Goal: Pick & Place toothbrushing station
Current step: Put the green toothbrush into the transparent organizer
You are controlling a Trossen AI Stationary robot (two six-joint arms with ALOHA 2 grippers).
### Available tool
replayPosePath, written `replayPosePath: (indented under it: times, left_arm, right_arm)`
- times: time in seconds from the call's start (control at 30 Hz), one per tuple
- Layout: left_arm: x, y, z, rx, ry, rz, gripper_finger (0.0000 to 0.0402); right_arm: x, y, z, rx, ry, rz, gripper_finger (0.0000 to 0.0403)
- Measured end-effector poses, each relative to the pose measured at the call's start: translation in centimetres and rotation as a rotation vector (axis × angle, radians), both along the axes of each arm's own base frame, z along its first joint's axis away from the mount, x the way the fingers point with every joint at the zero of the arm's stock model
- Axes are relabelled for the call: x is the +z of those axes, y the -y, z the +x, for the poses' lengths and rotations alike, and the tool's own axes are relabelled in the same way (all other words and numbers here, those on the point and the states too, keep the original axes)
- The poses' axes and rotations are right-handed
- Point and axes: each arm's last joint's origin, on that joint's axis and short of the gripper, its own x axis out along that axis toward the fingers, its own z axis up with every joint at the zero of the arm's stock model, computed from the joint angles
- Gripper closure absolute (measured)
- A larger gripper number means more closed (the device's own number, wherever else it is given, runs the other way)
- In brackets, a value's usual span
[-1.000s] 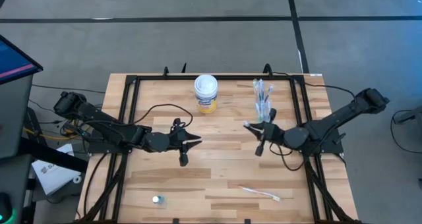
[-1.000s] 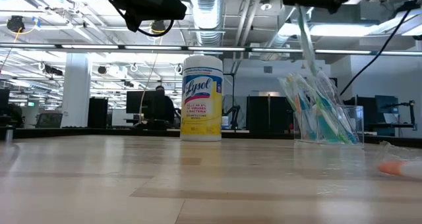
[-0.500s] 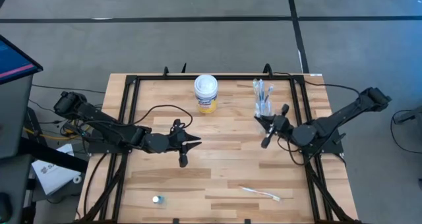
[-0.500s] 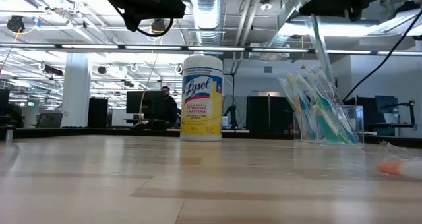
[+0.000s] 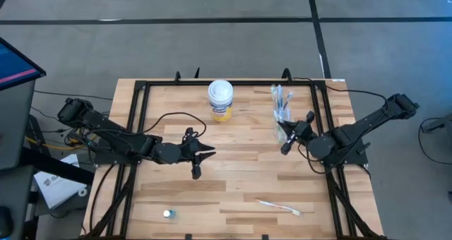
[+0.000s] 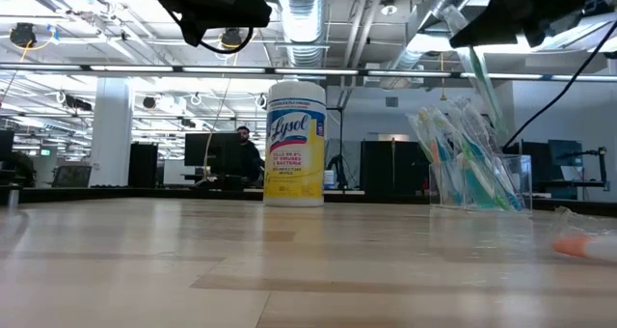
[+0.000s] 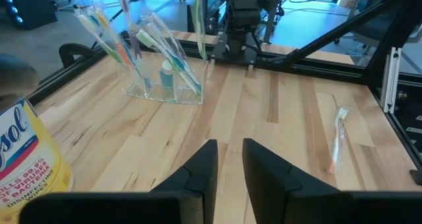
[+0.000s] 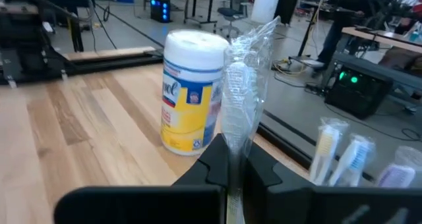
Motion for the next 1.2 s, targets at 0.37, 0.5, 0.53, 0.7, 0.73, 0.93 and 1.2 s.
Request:
replayPosePath:
  times: [0.37, 0.5, 0.53, 0.7, 0.73, 0.93, 1.2]
  left_arm:
    - [0.0, 0.0, 0.0, -0.001, 0.0, 0.0, 0.0334]
    - [0.0, 0.0, 0.0, -0.001, 0.0, 0.0, 0.0334]
    - [0.0, 0.0, 0.0, -0.001, 0.0, 0.0, 0.0334]
    - [0.0, 0.0, 0.0, -0.001, 0.0, -0.001, 0.0334]
    - [0.0, 0.0, 0.0, -0.002, 0.0, -0.001, 0.0334]
    - [0.0, -0.1, 0.0, -0.002, 0.0, 0.0, 0.0334]
    - [0.0, 0.0, 0.0, -0.002, -0.001, 0.001, 0.0334]
  right_arm:
    - [-0.2, 0.3, -0.4, -0.008, -0.018, 0.007, 0.0399]
    - [-0.2, 0.3, -0.4, -0.011, -0.019, 0.007, 0.0399]
    - [-0.2, 0.4, -0.4, -0.014, -0.02, 0.008, 0.0399]
    - [-0.3, 1.3, 0.0, -0.018, -0.037, 0.031, 0.0399]
    - [-0.2, 1.5, 0.1, -0.02, -0.043, 0.028, 0.0399]
    - [1.2, 2.4, 0.7, 0.052, 0.015, 0.024, 0.0399]
    - [2.1, 3.6, -0.1, 0.099, 0.039, 0.035, 0.0399]
